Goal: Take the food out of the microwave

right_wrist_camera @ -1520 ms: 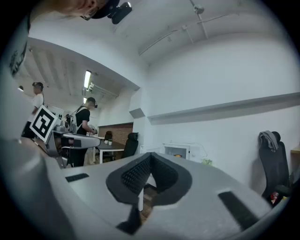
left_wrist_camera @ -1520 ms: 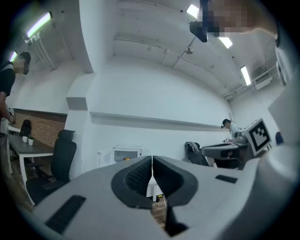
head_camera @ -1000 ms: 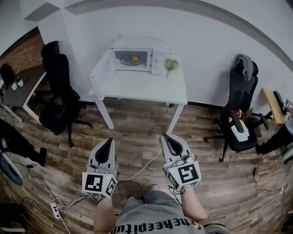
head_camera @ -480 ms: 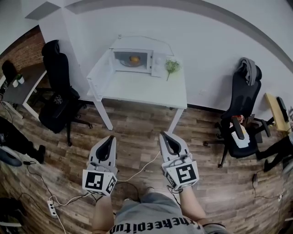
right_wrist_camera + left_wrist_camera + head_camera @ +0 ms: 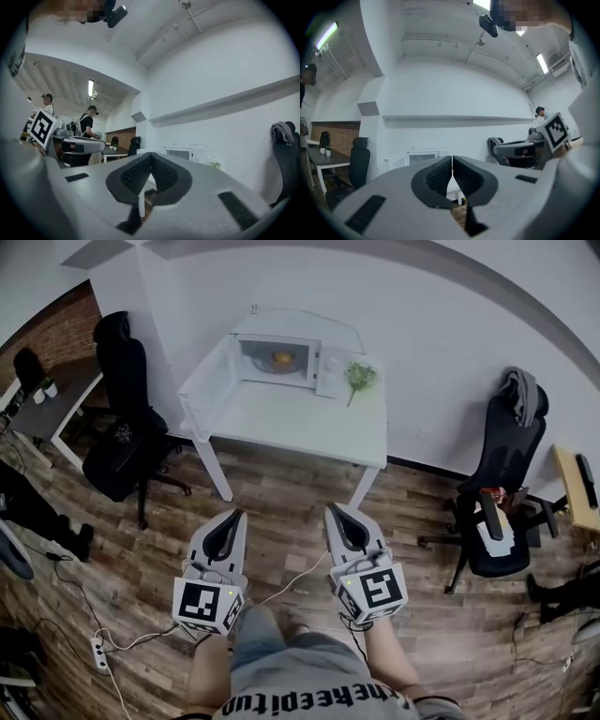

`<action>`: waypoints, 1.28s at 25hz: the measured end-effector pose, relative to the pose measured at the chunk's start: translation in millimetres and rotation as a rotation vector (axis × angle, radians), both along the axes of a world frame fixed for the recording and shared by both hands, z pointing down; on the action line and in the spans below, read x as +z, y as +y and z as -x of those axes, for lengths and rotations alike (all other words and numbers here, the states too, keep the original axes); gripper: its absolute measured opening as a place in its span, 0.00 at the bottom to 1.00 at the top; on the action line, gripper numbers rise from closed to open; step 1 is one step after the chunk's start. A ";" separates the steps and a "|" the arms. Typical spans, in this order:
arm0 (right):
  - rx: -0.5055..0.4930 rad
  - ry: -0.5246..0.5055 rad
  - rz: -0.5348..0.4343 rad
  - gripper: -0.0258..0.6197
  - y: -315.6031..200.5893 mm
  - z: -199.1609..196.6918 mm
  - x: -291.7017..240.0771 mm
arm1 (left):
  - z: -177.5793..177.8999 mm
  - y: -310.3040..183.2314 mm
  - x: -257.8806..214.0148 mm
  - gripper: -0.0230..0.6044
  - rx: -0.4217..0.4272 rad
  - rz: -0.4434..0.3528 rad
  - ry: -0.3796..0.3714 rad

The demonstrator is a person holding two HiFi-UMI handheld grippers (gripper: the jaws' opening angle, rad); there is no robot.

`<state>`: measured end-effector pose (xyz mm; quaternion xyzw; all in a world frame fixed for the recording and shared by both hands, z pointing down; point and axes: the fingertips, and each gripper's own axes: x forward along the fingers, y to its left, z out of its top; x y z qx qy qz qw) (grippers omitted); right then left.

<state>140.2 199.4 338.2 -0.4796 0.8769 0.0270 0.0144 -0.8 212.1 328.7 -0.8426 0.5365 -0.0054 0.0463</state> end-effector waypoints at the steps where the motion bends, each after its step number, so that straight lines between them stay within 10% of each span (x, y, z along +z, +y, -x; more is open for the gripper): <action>1: 0.000 0.000 -0.002 0.05 -2.1 -0.4 0.3 | -1.5 -3.7 -0.9 0.05 0.003 -0.003 0.001; 32: 0.185 -0.049 0.045 0.05 -293.9 100.8 5.5 | 94.6 -304.5 -2.0 0.05 0.171 0.010 0.010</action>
